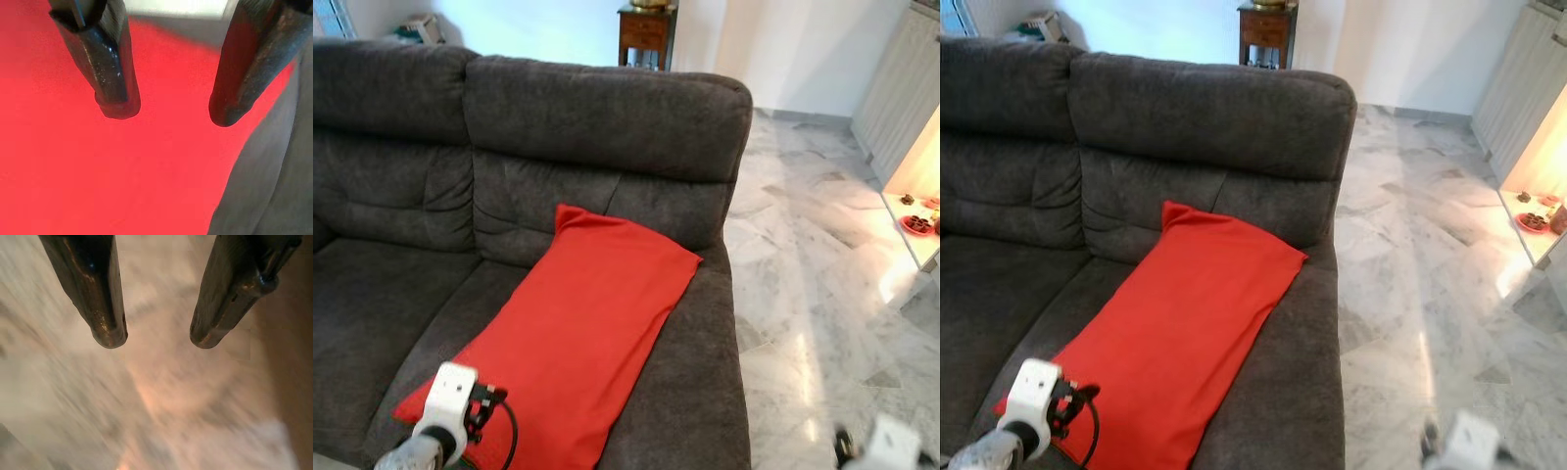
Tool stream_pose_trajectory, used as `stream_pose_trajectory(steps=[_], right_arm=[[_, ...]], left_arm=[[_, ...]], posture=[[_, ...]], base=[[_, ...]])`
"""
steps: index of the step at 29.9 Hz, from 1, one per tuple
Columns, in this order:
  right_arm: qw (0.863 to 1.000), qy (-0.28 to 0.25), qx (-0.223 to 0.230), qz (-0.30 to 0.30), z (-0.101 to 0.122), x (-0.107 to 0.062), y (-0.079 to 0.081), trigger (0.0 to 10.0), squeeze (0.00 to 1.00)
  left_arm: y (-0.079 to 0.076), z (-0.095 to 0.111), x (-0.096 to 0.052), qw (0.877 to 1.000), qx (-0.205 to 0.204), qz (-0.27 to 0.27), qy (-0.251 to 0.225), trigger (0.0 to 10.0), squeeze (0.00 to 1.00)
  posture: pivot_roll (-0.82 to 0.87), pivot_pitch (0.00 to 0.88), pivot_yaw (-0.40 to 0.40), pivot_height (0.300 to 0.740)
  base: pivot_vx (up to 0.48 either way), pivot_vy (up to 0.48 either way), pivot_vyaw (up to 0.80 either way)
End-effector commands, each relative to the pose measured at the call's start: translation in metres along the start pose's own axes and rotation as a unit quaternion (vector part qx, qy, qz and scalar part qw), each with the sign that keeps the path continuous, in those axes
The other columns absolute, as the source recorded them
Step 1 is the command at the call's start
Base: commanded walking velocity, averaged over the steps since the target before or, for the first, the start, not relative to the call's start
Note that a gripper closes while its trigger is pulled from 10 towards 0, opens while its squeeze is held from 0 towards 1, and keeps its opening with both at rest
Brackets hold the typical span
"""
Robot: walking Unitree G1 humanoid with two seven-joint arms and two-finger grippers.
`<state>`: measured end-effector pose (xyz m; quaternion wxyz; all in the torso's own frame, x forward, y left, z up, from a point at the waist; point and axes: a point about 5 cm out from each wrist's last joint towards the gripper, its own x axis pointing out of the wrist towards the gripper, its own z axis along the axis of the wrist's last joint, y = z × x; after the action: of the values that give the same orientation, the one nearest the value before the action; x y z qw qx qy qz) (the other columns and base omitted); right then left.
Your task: Move the pillow to the sofa from floor
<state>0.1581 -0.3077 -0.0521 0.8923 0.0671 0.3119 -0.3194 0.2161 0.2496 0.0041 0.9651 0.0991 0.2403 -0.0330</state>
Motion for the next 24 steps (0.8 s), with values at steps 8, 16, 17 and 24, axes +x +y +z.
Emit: stream_pose_trajectory(steps=[8,16,17,24], right_arm=[[0.993,0.108,-0.029,-0.049,-0.065,-0.030,-0.032,10.0,0.00],[0.990,0.130,-0.049,-0.006,-0.077,-0.035,-0.014,10.0,0.00],[0.990,0.131,-0.057,-0.001,-0.078,-0.035,-0.012,10.0,0.00],[0.989,0.138,-0.043,0.034,-0.085,-0.039,0.006,10.0,0.00]], left_arm=[[-0.012,-0.048,-0.004,0.997,0.006,-0.007,0.072,10.0,0.00],[-0.023,-0.081,-0.010,0.989,0.004,-0.010,0.146,10.0,0.00],[-0.023,-0.082,-0.010,0.989,0.005,-0.011,0.149,10.0,0.00],[-0.024,-0.093,-0.013,0.984,0.003,0.002,0.179,10.0,0.00]], posture=[[0.04,0.008,0.024,0.740],[0.04,0.011,0.017,0.740],[0.04,0.013,0.017,0.740],[0.04,0.015,0.020,0.740]], base=[[0.000,0.000,0.00],[0.000,0.000,0.00],[0.000,0.000,0.00],[0.000,0.000,0.00]])
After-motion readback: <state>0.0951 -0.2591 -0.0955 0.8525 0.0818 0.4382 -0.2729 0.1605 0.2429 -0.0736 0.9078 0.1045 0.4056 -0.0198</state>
